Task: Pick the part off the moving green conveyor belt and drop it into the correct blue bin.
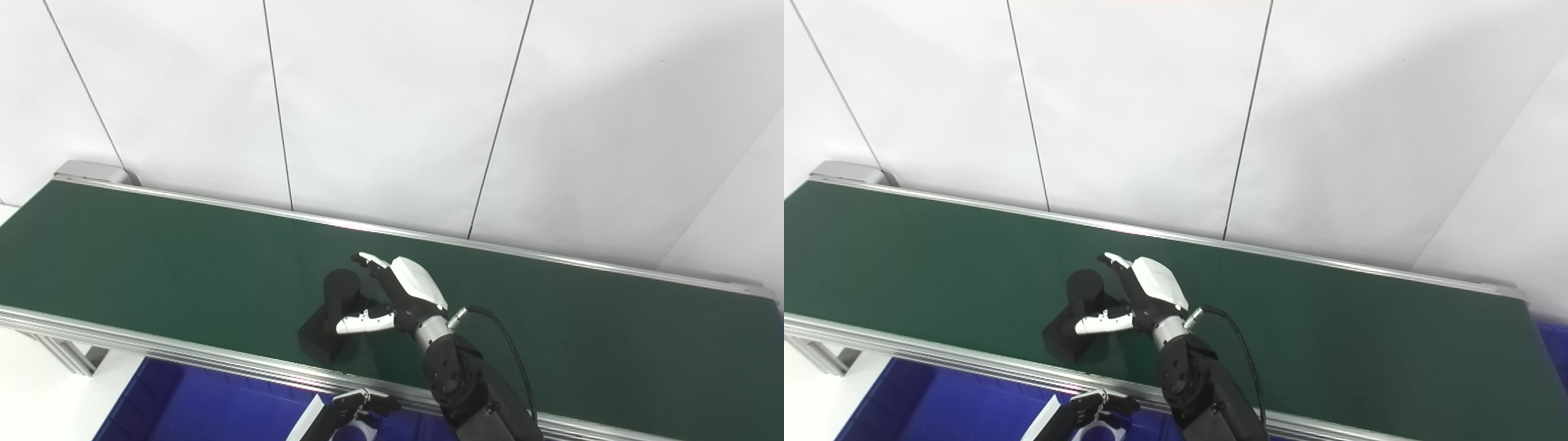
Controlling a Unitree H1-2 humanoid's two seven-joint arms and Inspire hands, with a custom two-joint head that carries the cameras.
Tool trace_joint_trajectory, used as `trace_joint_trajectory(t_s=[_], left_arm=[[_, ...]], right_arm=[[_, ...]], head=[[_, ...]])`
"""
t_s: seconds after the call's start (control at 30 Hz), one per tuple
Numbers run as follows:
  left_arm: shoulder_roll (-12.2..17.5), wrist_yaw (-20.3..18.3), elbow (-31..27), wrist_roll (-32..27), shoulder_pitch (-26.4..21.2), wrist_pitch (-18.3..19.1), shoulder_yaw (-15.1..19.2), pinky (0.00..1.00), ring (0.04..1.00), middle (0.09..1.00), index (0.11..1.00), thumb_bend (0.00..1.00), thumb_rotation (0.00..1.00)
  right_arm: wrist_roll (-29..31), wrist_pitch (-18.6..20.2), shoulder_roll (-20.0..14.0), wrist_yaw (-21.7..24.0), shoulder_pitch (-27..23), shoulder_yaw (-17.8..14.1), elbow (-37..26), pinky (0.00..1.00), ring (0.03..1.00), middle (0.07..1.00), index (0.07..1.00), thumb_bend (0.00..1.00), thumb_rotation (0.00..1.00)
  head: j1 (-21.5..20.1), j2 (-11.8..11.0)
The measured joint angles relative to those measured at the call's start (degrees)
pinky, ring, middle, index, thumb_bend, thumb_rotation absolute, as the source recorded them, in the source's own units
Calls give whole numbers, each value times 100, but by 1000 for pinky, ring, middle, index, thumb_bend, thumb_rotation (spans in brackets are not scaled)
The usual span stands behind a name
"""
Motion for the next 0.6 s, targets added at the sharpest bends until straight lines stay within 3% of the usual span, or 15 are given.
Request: trace_joint_trajectory(t_s=[0.4,0.6], left_arm=[[6,1,-95,21,22,0,-18,635,714,737,663,869,338],[22,1,-152,20,48,0,-25,628,709,734,662,860,317]], right_arm=[[15,-93,43,-430,-400,3,890,760,855,899,893,853,498],[98,-509,109,-1090,-641,-69,1593,670,775,834,827,723,441]], head=[[18,88],[26,141]])
